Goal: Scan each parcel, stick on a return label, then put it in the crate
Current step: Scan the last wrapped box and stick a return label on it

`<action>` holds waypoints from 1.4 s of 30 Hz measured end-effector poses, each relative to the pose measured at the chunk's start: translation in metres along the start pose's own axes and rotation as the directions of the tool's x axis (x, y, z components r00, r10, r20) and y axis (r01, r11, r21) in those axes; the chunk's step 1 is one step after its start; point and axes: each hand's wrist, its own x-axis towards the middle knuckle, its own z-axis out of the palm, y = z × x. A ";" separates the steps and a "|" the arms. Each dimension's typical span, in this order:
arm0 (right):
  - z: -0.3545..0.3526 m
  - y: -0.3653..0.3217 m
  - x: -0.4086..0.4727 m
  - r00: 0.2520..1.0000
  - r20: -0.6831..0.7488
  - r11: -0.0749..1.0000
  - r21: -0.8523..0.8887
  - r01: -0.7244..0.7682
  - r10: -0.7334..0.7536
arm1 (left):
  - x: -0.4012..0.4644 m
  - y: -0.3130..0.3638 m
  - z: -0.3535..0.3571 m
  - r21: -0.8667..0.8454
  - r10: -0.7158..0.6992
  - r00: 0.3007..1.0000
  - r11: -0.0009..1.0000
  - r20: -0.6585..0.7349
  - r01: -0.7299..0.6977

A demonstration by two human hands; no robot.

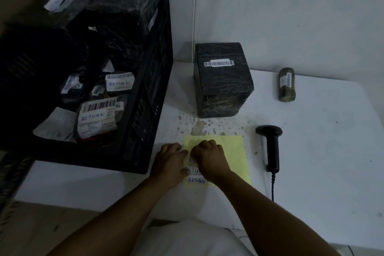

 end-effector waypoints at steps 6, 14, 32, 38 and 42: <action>-0.002 0.012 -0.008 0.996 -0.073 0.988 0.145 -0.050 0.061 | 0.003 0.003 -0.001 0.041 -0.009 1.000 0.999 0.022 0.008; -0.025 0.035 -0.017 0.893 -0.072 0.677 0.680 -0.281 0.443 | 0.005 0.004 0.000 0.055 -0.028 0.999 0.998 0.033 0.026; -0.131 0.044 -0.005 0.911 -0.158 0.509 0.858 -0.064 0.381 | 0.024 0.042 -0.044 -0.354 -0.071 0.977 0.935 -0.199 -0.004; -0.166 0.049 0.027 0.928 -0.270 0.689 0.724 0.021 0.256 | 0.067 0.106 -0.120 -0.747 -0.144 0.914 0.632 -0.378 -0.209; -0.191 0.052 0.052 0.943 -0.260 0.672 0.739 0.057 0.206 | 0.101 0.119 -0.150 -0.784 -0.145 0.938 0.597 -0.316 -0.172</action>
